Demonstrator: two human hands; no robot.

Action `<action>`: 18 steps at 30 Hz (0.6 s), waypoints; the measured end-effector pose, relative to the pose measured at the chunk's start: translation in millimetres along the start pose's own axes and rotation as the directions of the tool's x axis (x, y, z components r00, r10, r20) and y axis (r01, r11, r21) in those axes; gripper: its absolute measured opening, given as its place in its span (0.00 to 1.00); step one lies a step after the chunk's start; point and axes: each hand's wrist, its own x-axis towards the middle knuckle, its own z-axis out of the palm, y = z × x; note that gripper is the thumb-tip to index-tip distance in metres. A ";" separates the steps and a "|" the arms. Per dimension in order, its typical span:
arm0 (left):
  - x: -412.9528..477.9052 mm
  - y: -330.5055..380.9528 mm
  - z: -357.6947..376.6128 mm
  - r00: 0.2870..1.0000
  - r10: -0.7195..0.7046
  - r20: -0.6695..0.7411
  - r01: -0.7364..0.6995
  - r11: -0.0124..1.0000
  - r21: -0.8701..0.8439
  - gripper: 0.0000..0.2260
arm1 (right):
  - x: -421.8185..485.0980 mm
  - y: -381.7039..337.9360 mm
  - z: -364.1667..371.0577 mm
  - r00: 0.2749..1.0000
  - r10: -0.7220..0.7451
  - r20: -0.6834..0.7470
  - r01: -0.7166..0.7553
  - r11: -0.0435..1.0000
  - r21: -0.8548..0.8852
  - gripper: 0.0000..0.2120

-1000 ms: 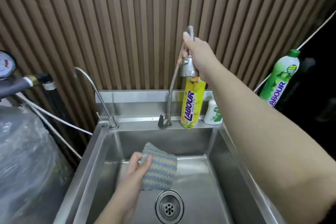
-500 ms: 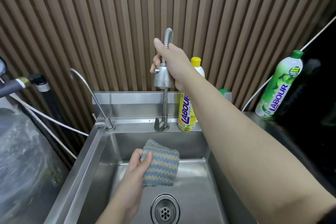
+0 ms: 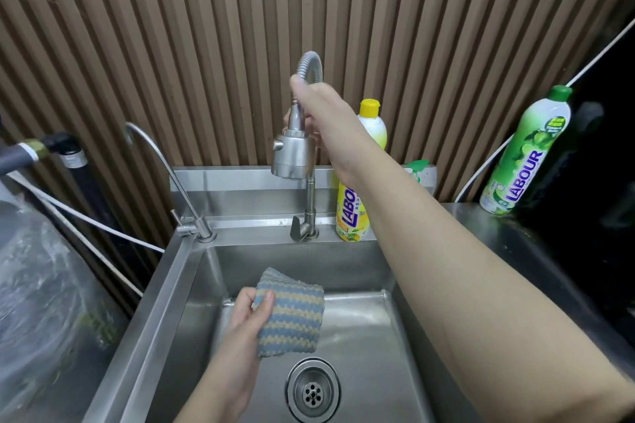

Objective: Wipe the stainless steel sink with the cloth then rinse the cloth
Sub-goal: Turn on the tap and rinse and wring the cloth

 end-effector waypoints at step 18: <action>2.4 -10.3 -44.8 0.993 -0.047 -0.112 0.038 0.996 -0.082 0.07 | -45.4 110.1 44.6 0.985 0.169 -0.046 -0.156 0.966 0.204 0.30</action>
